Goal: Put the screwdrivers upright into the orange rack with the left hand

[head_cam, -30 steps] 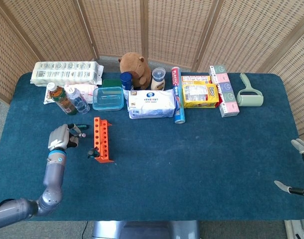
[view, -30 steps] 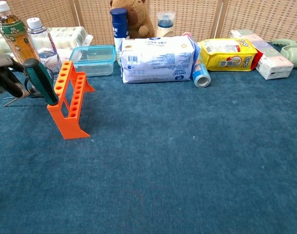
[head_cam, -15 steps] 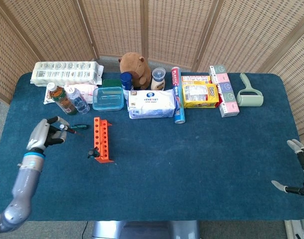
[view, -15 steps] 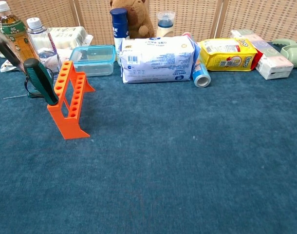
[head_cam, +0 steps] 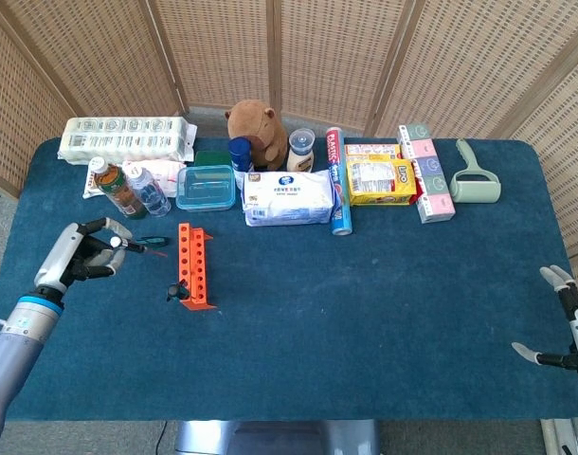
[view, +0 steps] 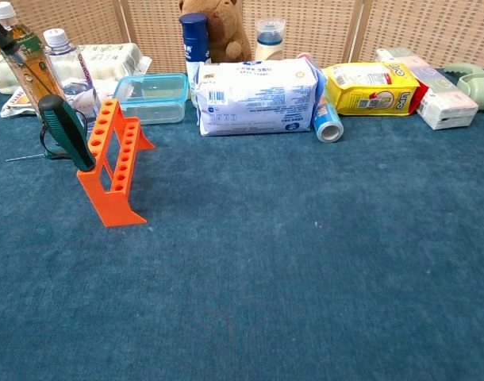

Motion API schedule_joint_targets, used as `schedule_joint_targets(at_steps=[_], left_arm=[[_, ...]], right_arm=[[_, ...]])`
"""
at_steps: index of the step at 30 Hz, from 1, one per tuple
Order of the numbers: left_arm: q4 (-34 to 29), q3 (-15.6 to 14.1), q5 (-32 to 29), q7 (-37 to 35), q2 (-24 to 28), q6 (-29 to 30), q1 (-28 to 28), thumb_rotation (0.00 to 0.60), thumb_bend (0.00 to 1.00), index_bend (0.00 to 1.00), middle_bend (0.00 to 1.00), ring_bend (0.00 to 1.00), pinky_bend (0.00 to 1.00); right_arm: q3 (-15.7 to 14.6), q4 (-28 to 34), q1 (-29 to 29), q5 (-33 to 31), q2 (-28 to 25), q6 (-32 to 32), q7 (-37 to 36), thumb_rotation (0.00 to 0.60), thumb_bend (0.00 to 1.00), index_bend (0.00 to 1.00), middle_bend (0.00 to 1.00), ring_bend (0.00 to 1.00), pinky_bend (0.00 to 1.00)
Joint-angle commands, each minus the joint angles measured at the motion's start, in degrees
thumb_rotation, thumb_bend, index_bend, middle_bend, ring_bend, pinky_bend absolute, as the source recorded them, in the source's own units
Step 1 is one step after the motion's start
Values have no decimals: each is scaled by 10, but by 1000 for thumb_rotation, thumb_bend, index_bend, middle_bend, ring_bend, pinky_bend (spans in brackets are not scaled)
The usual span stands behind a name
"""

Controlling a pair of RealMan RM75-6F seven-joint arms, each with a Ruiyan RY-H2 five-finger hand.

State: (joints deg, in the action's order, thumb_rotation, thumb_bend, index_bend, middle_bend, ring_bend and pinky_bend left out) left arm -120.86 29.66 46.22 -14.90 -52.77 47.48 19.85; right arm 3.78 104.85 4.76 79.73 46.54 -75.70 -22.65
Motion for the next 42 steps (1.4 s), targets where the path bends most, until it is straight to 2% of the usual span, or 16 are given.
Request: schedule_joint_targets(at_steps=[1, 7, 27, 42], left_arm=[[-17, -1, 23, -32, 24, -37, 3, 600, 465, 496, 1000, 1000, 1000], [-26, -13, 40, -44, 34, -37, 14, 600, 464, 496, 1000, 1000, 1000], [-16, -69, 6, -31, 23, -25, 71, 600, 464, 496, 1000, 1000, 1000], [-9, -83, 6, -51, 20, -24, 90, 600, 463, 496, 1000, 1000, 1000]], right_arm=[[0, -1, -1, 1, -1, -1, -4, 600, 0, 17, 17, 0, 0], [1, -4, -3, 3, -4, -4, -15, 600, 0, 17, 17, 0, 0], [2, -9, -10, 12, -10, -14, -35, 600, 0, 17, 17, 0, 0], [3, -11, -9, 10, -10, -13, -38, 600, 0, 17, 17, 0, 0]])
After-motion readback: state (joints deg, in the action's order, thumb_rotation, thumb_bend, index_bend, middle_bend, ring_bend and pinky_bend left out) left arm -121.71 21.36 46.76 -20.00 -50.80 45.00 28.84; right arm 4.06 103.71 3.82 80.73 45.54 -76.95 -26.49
